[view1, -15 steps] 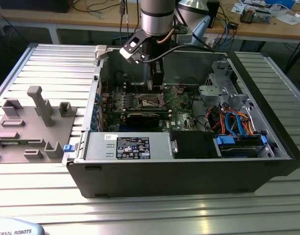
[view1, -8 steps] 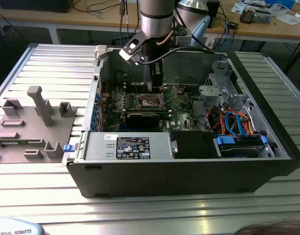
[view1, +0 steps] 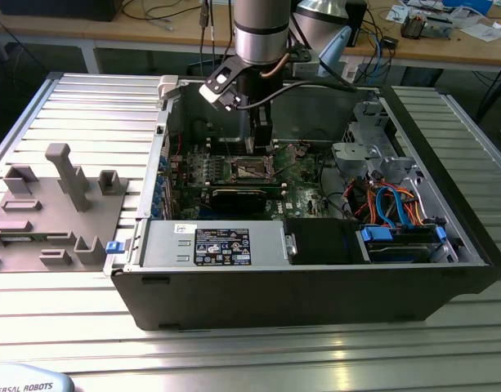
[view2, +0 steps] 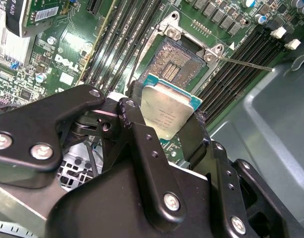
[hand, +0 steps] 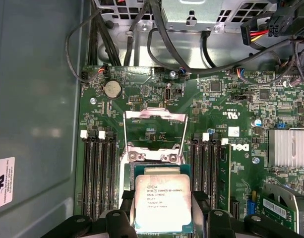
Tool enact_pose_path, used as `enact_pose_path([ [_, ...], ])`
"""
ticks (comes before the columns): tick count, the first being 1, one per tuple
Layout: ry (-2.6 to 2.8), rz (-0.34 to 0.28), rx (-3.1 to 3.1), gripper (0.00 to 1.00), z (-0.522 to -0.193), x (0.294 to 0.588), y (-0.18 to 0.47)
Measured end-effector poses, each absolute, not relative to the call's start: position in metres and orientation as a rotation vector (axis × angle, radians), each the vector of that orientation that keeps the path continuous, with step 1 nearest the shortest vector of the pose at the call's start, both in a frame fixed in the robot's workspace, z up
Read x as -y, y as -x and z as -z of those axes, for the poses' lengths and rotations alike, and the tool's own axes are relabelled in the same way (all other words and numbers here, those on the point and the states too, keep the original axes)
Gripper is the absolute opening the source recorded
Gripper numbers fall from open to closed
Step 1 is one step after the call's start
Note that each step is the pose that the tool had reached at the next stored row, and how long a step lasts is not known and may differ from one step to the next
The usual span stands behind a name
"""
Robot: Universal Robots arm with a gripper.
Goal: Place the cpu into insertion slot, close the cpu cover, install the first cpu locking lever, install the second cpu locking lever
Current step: 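Place the cpu into insertion slot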
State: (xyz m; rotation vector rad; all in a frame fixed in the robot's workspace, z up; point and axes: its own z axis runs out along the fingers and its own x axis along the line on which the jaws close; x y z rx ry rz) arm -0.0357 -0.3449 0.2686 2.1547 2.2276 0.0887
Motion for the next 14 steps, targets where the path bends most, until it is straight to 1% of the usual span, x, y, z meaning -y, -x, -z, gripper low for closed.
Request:
enact_pose_path([
  [14,-2.155,-0.089,-2.228,0.54,-0.2614,0.3435,0.0358],
])
